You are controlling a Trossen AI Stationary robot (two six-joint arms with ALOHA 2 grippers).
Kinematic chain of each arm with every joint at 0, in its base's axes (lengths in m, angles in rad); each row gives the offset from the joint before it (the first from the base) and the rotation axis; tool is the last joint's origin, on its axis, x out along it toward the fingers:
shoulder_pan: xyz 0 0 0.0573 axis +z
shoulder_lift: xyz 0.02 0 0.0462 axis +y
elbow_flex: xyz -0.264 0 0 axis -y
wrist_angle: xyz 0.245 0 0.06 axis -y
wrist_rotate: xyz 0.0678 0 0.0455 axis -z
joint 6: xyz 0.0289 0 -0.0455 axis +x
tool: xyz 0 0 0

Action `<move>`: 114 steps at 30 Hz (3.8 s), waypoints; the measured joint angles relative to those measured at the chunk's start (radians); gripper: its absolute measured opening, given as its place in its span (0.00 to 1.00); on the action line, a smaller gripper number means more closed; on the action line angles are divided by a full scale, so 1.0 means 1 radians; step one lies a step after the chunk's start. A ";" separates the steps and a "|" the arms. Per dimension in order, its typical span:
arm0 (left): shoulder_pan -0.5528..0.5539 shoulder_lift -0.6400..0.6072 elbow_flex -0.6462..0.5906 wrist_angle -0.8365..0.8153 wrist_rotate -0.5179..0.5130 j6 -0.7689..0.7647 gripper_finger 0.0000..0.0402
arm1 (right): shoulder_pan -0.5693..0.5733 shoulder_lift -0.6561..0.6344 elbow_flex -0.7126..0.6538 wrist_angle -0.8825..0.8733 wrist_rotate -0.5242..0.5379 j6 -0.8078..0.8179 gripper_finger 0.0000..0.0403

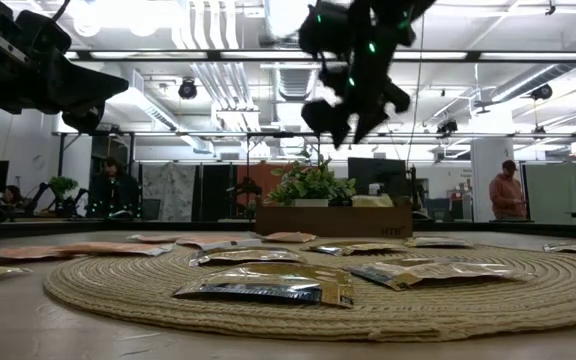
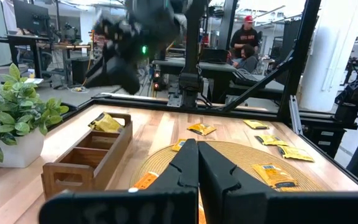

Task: Pick & Place Tea
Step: Put the yellow tea bag into the right section of the wooden organizer

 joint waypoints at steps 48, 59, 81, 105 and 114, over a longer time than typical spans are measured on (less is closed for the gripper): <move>0.000 0.000 0.000 -0.001 0.000 0.000 0.00 | 0.405 -0.207 0.081 -0.208 -0.040 -0.337 0.02; 0.000 0.000 0.000 -0.001 0.000 0.000 0.00 | 0.547 -0.183 0.055 -0.178 -0.329 -0.252 0.02; 0.000 0.000 0.000 -0.001 0.000 0.000 0.00 | 0.765 -0.289 -0.193 0.006 -0.781 -0.567 0.02; 0.000 0.001 0.000 -0.001 0.000 0.000 0.00 | 0.806 -0.421 -0.485 0.411 -0.769 -0.592 0.02; 0.000 0.001 0.000 -0.001 0.000 0.000 0.00 | 0.800 -0.361 -0.430 0.420 -0.721 -0.462 0.02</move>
